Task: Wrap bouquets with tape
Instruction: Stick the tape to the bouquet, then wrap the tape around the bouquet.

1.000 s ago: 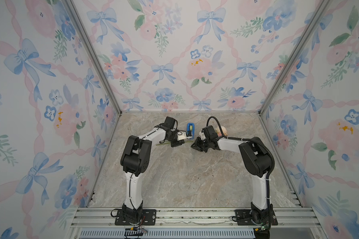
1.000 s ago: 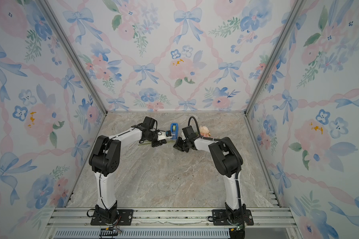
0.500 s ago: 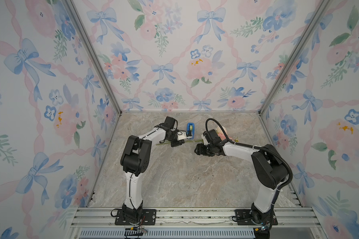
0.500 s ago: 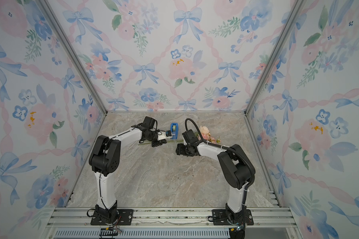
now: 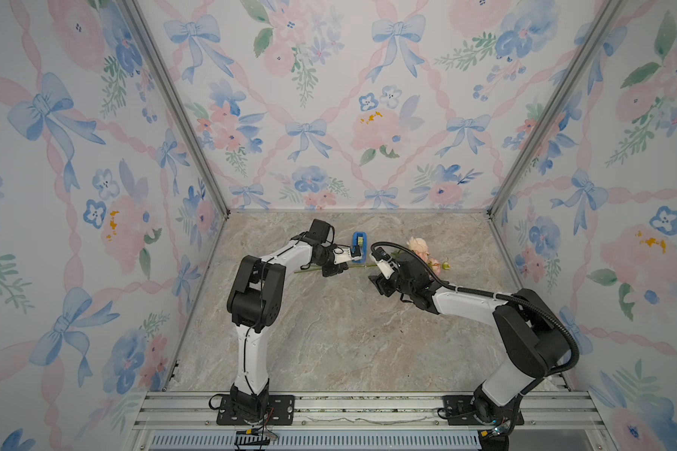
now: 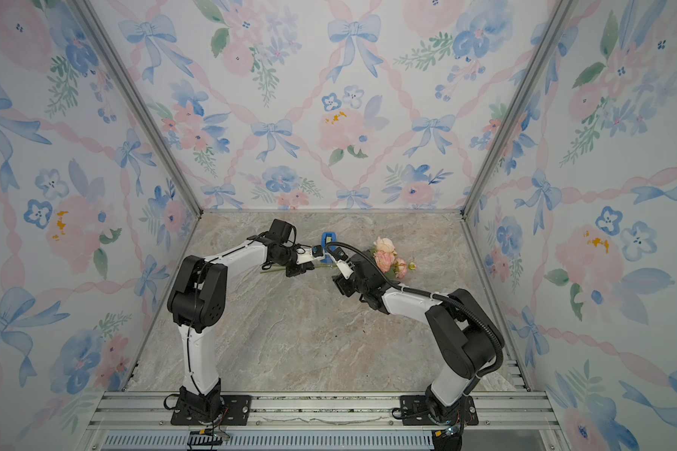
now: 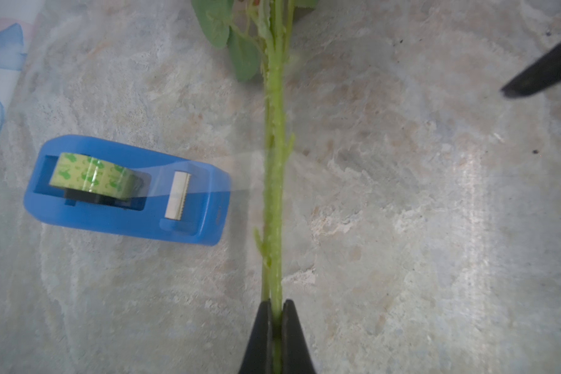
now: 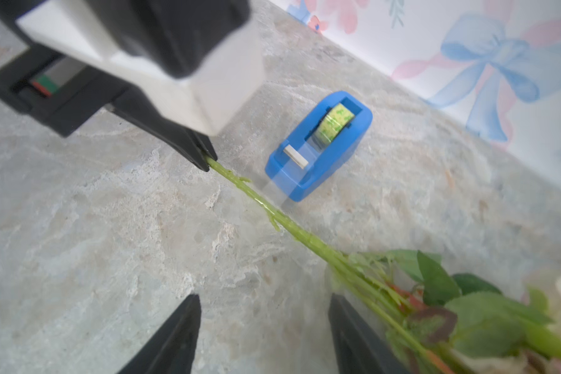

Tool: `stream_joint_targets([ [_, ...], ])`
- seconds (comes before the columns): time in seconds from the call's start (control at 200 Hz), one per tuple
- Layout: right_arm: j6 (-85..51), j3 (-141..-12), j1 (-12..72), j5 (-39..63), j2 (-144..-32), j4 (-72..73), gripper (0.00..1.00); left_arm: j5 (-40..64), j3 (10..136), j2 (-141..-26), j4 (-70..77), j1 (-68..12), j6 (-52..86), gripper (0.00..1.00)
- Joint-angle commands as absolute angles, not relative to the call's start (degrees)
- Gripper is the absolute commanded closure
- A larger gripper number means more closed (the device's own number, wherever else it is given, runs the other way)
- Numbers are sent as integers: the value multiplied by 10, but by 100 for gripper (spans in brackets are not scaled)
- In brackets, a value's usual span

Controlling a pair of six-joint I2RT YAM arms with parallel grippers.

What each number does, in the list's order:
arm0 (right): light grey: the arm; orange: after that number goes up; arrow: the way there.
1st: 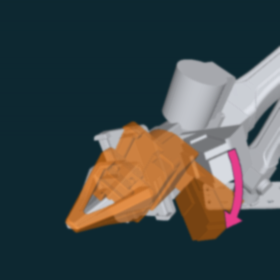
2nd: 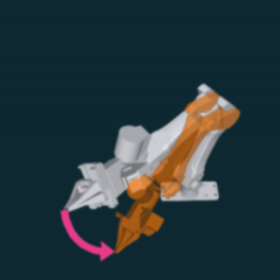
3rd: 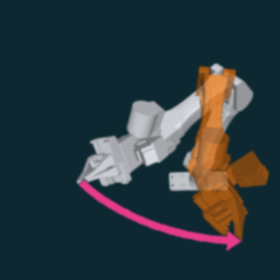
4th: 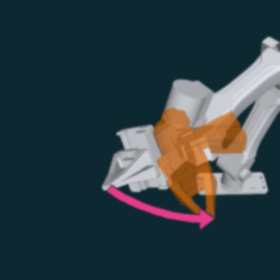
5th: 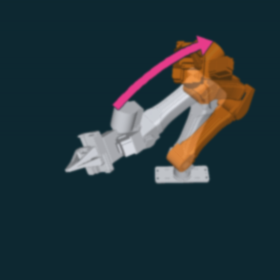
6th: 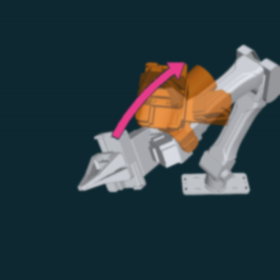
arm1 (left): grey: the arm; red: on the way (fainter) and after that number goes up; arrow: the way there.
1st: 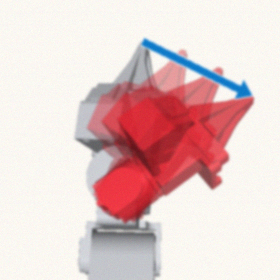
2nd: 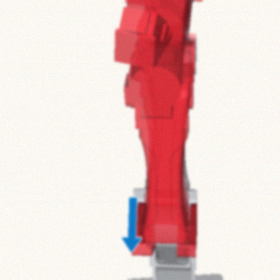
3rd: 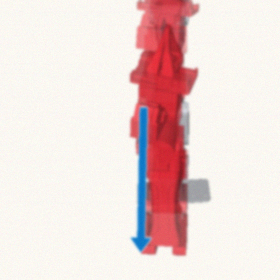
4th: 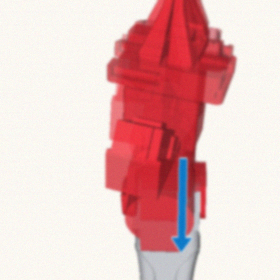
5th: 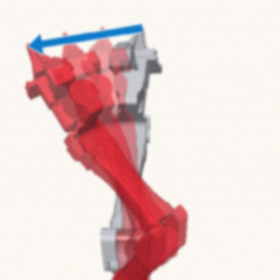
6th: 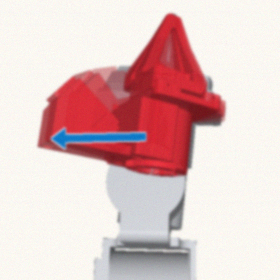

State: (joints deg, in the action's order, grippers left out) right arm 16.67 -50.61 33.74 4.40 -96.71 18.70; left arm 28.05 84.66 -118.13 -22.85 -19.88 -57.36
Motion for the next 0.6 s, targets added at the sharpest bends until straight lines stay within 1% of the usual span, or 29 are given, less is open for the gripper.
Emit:
stream_joint_targets([
  [0.0, 314, -494, 309, 139, -986, 272, 38, 327, 859, -1165, -250, -197, -588, 100],
  [0.045, 319, -503, 297, 178, -989, 270, 38, 326, 858, -1165, -250, -196, -588, 100],
  [0.09, 334, -523, 290, 208, -993, 238, 38, 325, 858, -1165, -250, -196, -588, 100],
  [0.155, 371, -563, 292, 202, -1005, 163, 40, 322, 856, -1166, -250, -197, -589, 100],
  [0.205, 362, -579, 282, 211, -1013, 151, 42, 323, 853, -1165, -250, -195, -592, 100],
  [0.28, 338, -603, 246, 281, -1030, 146, 41, 323, 850, -1165, -250, -195, -597, 100],
  [0.35, 361, -653, 232, 323, -1053, 67, 39, 326, 851, -1166, -250, -195, -596, 100],
  [0.42, 394, -703, 234, 315, -1082, -14, 37, 328, 853, -1168, -249, -195, -595, 100],
  [0.515, 417, -752, 234, 323, -1108, -79, 34, 332, 853, -1168, -250, -196, -594, 100],
  [0.56, 438, -767, 236, 321, -1117, -105, 30, 332, 853, -1166, -250, -196, -594, 100],
  [0.595, 453, -786, 240, 307, -1128, -130, 30, 333, 853, -1165, -250, -195, -594, 100],
])
